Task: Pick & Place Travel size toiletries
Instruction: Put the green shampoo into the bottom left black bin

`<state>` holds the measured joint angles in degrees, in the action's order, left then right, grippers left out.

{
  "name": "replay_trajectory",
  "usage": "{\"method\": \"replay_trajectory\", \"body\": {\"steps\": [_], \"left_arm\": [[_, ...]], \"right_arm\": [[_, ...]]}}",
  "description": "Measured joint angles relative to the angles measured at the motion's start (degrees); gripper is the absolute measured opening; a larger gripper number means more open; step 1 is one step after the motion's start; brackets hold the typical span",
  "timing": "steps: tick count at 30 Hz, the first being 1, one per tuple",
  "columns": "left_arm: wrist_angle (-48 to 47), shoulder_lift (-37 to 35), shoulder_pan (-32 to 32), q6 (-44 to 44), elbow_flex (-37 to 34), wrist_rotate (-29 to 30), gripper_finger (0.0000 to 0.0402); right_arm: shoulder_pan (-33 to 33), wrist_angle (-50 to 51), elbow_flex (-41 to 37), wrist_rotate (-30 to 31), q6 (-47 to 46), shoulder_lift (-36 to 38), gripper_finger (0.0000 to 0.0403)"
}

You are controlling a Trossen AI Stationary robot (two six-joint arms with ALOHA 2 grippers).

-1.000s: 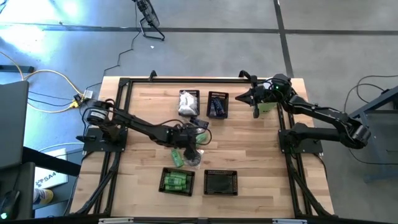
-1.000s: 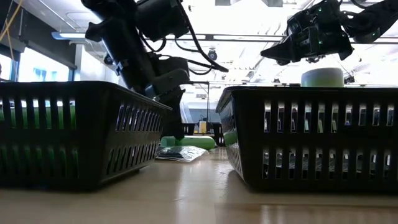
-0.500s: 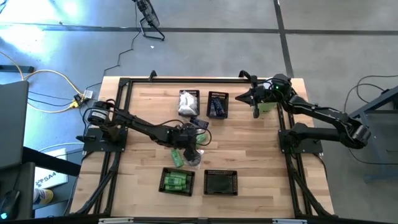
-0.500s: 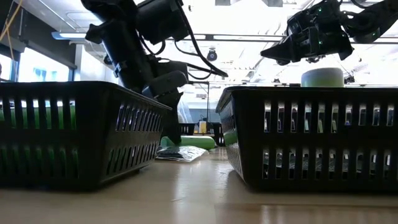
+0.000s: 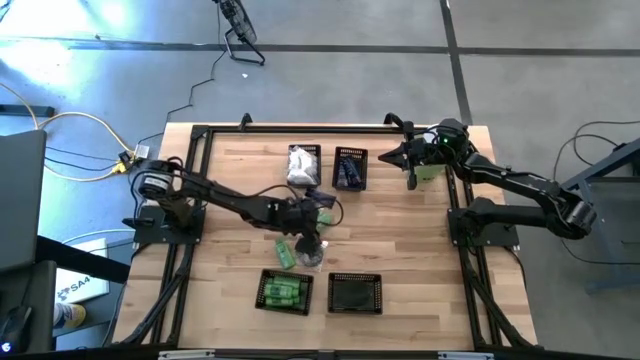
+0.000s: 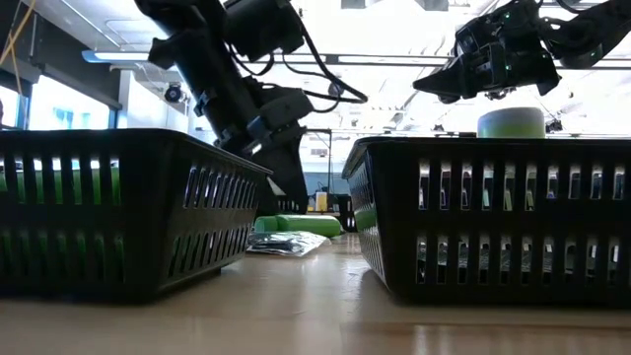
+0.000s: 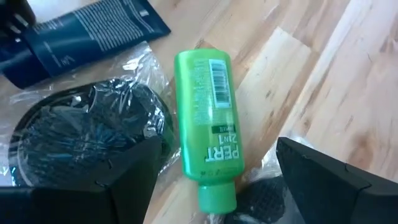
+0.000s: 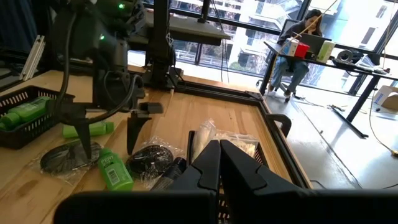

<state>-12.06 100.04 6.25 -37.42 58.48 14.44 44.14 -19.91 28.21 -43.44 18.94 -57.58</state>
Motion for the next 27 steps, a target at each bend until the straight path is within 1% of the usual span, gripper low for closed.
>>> {"method": "replay_trajectory", "body": {"steps": [3, 5, 7, 10, 14, 16, 19, 21, 23, 25, 27], "left_arm": [[-0.51, -1.22, -0.71, 1.19, -0.02, -1.29, 0.0313], [-0.52, -2.07, -0.84, 1.21, 0.02, -1.24, 0.0313], [-2.44, -2.2, -0.97, 1.51, 1.28, -0.56, 0.0313], [-8.72, -2.19, -0.21, 1.62, 5.37, 0.74, 0.0313], [-19.24, -1.37, 1.26, 1.19, 12.93, 3.95, 0.0313], [-21.79, -0.29, 2.32, 0.92, 16.56, 6.58, 0.0313], [-25.71, 1.19, 3.87, -0.37, 19.46, 10.22, 0.0313], [-24.15, 3.27, 4.88, -1.37, 20.62, 10.78, 0.0313], [-26.05, 4.81, 5.66, -2.77, 20.32, 10.8, 0.0313], [-25.64, 6.84, 6.32, -4.36, 20.41, 10.84, 0.0313], [-27.86, 7.72, 6.37, -6.02, 20.3, 10.73, 0.0313]], "right_arm": [[0.0, 0.01, 0.0, 0.0, 0.0, 0.0, 0.0003], [0.0, -0.01, 0.0, 0.0, 0.0, 0.0, 0.0003], [0.0, -0.01, 0.0, 0.0, 0.0, 0.0, 0.0003], [0.0, -0.01, 0.0, 0.0, 0.0, 0.0, 0.0003], [0.0, 0.01, 0.0, 0.0, 0.27, 0.0, 0.0003], [0.0, 0.01, 0.0, 0.0, 0.33, 0.0, 0.0003], [0.0, 0.14, 0.01, 0.0, 0.37, -0.01, 0.0003], [0.0, 0.32, 0.02, -0.02, 0.37, -0.02, 0.0003], [0.0, 0.3, 0.02, -0.02, 0.4, -0.02, 0.0003], [0.0, 0.36, 0.02, -0.02, 0.4, -0.04, 0.0003], [0.0, 0.32, 0.02, -0.02, 0.42, -0.02, 0.0003]]}}
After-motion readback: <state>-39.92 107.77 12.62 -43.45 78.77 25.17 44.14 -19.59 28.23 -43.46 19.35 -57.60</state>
